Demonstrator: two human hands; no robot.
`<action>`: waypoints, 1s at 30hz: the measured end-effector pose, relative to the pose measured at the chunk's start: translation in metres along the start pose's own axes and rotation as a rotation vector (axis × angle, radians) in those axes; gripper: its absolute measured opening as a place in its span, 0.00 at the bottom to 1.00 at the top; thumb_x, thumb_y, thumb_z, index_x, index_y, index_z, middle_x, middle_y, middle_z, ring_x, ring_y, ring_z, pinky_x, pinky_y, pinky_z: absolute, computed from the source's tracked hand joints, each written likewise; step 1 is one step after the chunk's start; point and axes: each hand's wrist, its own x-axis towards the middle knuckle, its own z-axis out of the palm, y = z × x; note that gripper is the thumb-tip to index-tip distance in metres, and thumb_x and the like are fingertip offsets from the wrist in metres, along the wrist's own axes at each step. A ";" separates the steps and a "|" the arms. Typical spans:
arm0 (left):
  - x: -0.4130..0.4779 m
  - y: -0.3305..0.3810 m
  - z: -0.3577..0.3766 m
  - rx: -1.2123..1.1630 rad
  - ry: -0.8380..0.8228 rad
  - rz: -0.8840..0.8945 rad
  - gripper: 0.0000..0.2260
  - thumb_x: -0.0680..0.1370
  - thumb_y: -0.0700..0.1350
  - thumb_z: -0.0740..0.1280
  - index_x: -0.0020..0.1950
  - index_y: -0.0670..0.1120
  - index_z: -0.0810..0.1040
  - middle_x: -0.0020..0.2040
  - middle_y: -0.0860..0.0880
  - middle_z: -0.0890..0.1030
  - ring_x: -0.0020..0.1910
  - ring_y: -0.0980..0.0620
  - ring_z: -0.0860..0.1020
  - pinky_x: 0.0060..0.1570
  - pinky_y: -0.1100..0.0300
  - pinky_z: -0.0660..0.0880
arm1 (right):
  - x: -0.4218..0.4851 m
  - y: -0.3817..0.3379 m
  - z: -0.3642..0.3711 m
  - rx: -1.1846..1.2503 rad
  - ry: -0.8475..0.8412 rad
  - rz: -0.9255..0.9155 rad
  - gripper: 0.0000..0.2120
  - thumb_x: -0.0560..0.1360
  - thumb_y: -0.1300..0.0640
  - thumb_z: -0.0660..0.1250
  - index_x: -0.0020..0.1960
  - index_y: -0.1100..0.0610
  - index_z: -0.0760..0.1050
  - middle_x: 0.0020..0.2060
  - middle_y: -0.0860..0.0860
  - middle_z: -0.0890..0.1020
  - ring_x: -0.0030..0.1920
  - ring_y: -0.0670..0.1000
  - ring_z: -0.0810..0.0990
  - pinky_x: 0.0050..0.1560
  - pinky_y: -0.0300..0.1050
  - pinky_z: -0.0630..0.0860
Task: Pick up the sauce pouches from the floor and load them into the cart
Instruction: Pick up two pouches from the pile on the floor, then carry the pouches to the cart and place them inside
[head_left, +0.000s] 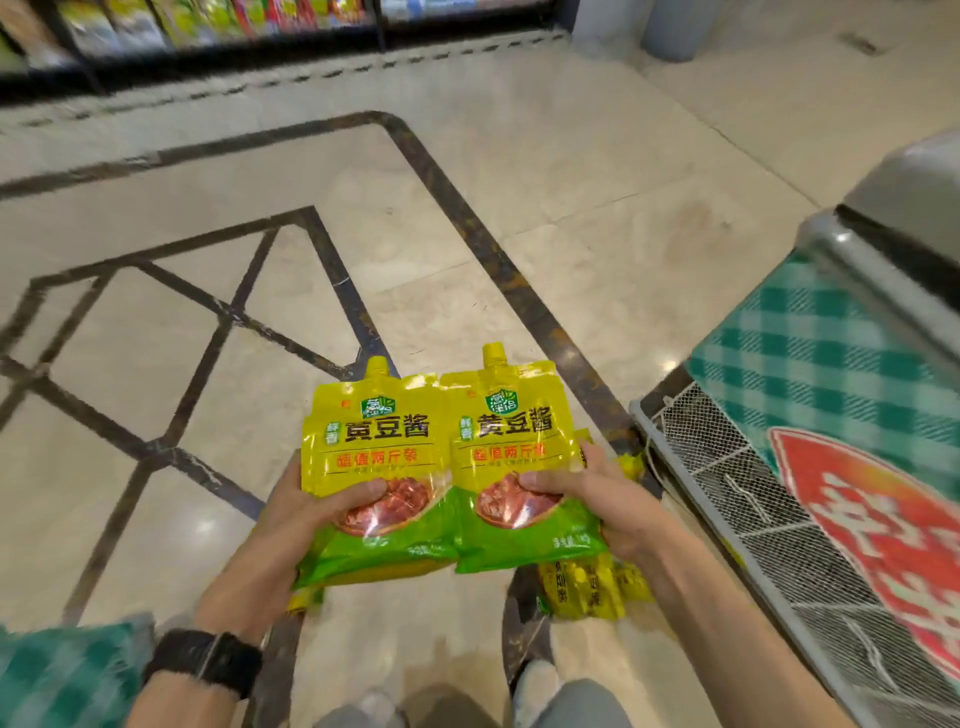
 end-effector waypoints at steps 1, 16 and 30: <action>-0.022 0.032 0.010 0.014 -0.013 -0.007 0.32 0.63 0.40 0.81 0.65 0.48 0.76 0.51 0.46 0.87 0.43 0.46 0.86 0.33 0.56 0.82 | -0.027 -0.022 0.002 0.023 0.018 0.008 0.20 0.68 0.69 0.74 0.57 0.56 0.77 0.47 0.54 0.87 0.47 0.56 0.85 0.50 0.53 0.82; -0.204 0.291 0.110 0.219 -0.562 0.055 0.37 0.56 0.48 0.84 0.62 0.48 0.76 0.53 0.44 0.86 0.48 0.43 0.85 0.46 0.49 0.81 | -0.369 -0.171 0.048 0.356 0.503 -0.188 0.40 0.55 0.55 0.81 0.65 0.58 0.74 0.54 0.59 0.84 0.53 0.63 0.84 0.54 0.59 0.80; -0.313 0.252 0.243 0.474 -1.020 0.016 0.53 0.42 0.56 0.86 0.65 0.46 0.75 0.53 0.42 0.86 0.50 0.39 0.85 0.45 0.46 0.82 | -0.556 -0.072 0.027 0.560 0.851 -0.346 0.38 0.55 0.53 0.81 0.64 0.57 0.75 0.54 0.60 0.84 0.54 0.64 0.83 0.59 0.66 0.76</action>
